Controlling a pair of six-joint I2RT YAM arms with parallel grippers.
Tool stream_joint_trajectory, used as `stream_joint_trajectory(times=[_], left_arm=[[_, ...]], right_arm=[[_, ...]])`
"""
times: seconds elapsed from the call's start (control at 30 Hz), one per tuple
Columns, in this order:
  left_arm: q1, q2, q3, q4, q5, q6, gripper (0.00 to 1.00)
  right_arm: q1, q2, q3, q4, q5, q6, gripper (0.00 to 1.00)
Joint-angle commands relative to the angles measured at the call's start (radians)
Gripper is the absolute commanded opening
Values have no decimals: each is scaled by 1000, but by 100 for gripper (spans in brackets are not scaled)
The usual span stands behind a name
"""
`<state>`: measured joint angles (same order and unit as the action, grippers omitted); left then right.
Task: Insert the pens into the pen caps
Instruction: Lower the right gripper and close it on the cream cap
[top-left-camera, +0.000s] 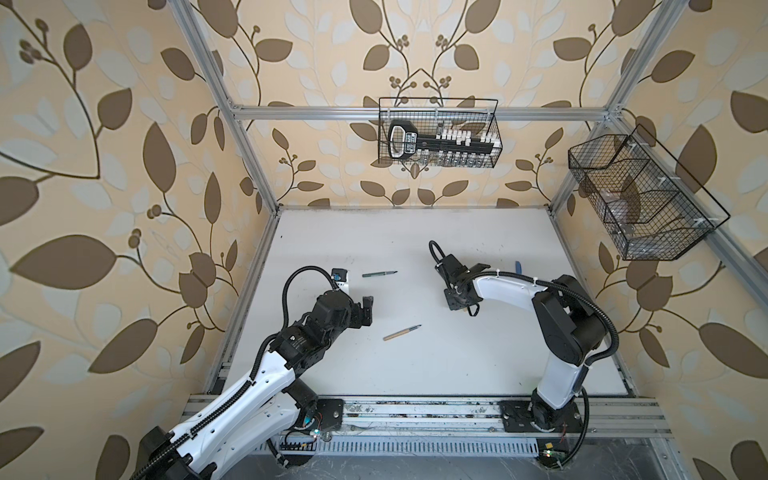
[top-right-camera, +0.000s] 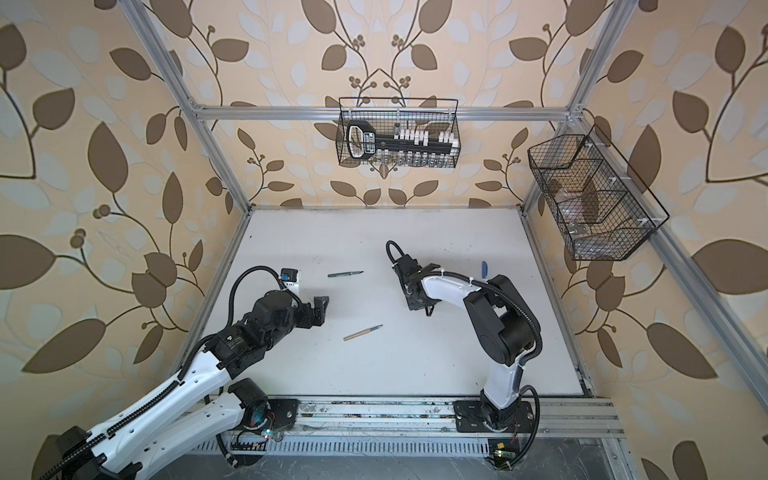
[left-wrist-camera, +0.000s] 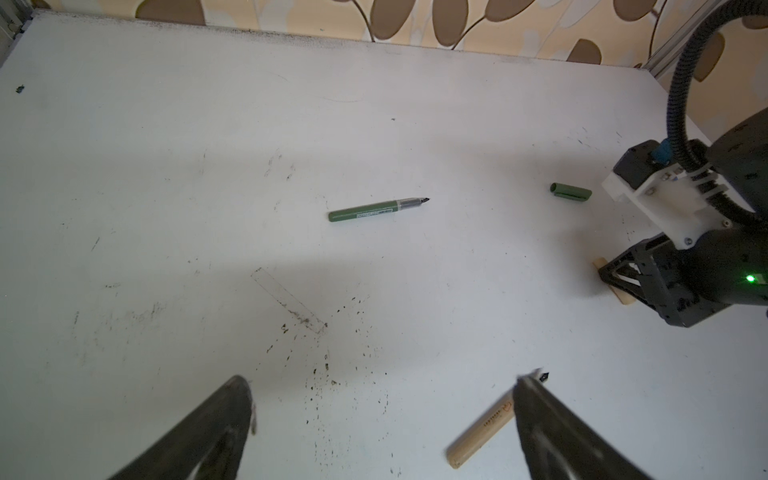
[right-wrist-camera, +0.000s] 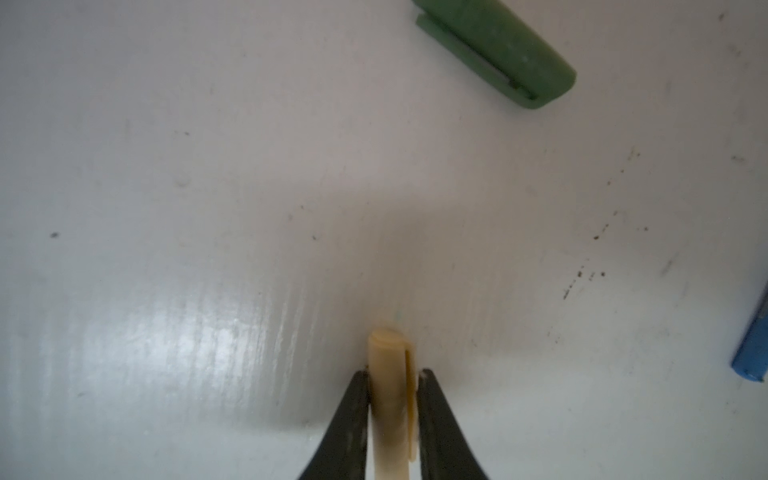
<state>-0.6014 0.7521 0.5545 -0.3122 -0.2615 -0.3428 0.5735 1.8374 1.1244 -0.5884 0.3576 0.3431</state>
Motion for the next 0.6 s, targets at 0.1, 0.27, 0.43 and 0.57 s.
stream_joint_trajectory(times=[0.1,0.27,0.43,0.57], left_arm=[[2,-17,-5,-5,-4,8,99],[2,-23,-5,-8,-4,9,99],[2,-19,-2,-15,-5,8,99],[2,-16,7,-32,-2,13,99]], right_arm=[[15,26,30,-30,28,-3,23],[17,37,31,-38,35,-9,22],[18,27,27,-30,52,-12,21],[18,11,29,-31,52,-14,18]])
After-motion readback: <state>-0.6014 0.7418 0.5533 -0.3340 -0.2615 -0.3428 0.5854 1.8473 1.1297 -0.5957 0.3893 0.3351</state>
